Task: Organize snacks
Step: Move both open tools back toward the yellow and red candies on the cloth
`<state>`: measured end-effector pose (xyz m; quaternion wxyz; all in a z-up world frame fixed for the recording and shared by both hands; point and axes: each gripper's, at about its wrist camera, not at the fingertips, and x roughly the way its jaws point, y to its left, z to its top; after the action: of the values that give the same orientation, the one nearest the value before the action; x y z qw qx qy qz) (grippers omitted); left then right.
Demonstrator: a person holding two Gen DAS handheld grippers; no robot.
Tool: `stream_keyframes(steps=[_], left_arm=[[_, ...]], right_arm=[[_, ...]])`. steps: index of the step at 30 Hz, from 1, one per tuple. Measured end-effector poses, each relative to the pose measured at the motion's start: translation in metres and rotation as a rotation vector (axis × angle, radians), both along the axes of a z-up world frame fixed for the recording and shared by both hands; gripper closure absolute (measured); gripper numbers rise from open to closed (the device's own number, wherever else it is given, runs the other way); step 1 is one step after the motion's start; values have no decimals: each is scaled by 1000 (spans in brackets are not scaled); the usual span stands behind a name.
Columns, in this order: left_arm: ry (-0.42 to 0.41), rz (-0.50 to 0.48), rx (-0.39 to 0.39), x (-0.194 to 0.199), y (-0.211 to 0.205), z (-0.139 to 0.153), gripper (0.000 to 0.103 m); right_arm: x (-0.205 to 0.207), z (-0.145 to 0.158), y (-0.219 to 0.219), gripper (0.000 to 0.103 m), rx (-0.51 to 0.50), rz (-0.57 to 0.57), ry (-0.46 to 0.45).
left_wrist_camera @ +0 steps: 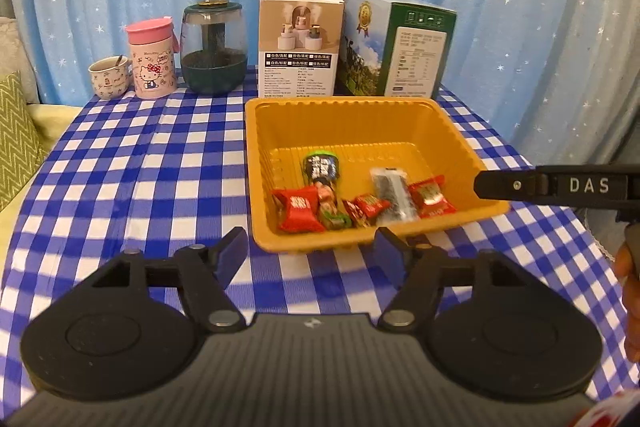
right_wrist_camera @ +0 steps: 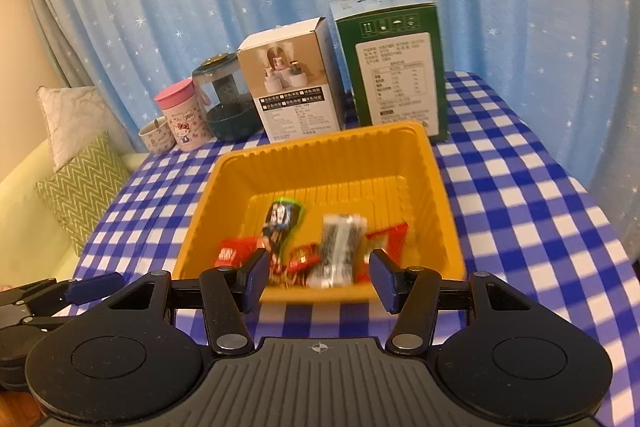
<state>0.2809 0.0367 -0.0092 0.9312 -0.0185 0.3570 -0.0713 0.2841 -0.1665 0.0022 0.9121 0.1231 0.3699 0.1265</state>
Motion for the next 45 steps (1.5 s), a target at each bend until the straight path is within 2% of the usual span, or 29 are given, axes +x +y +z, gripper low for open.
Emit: stream_keyframes(steps=[10, 17, 26, 35, 45], left_arm=[[-3, 25, -48, -88, -9, 19, 21], [3, 24, -36, -145, -17, 20, 20], [-5, 45, -36, -199, -13, 17, 17], [28, 81, -44, -228, -3, 5, 17], [38, 95, -51, -230, 0, 2, 17]], right_arm=[[-91, 20, -16, 47, -6, -27, -16], [-155, 21, -23, 46, -16, -46, -20], [-216, 14, -20, 46, -35, -65, -8], [-253, 7, -14, 46, -75, -60, -9], [-261, 6, -15, 45, -75, -69, -5]])
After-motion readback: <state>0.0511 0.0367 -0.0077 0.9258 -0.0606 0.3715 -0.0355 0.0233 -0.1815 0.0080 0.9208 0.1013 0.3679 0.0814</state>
